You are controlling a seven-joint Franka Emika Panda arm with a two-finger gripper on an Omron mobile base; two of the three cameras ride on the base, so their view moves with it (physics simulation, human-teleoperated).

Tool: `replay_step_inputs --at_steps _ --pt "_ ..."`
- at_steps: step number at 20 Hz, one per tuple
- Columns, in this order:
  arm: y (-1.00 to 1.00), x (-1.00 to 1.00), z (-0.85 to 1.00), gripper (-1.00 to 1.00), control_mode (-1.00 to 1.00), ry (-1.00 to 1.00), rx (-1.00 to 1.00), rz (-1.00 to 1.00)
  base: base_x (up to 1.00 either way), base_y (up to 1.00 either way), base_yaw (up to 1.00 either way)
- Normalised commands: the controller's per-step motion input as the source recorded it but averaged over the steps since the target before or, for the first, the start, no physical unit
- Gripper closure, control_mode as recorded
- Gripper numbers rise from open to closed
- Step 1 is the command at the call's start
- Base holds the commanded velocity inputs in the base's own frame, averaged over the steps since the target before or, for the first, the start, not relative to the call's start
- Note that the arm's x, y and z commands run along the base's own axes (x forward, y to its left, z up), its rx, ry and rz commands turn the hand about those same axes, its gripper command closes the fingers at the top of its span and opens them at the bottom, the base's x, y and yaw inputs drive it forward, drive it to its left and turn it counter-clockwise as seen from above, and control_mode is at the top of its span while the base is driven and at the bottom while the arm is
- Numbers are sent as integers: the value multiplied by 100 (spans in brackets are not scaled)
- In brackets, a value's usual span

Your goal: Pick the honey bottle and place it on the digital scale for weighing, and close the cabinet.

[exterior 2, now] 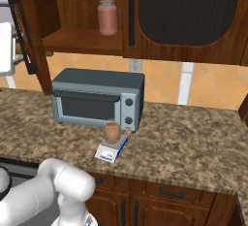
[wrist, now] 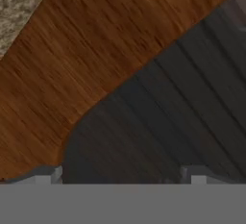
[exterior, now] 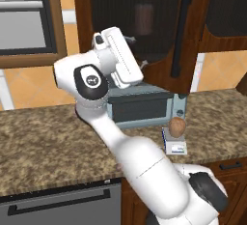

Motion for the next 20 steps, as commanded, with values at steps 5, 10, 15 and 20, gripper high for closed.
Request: replay_step_inputs --at_steps 5,10,15,20 --pt "-100 48 -9 -100 -100 3 15 15 0 0 0" --pt "-100 36 0 -100 -100 7 17 20 0 0 0" --pt "-100 84 -10 -100 -100 3 15 31 0 0 0" --pt "-100 81 -43 -100 -100 0 9 40 0 0 0"
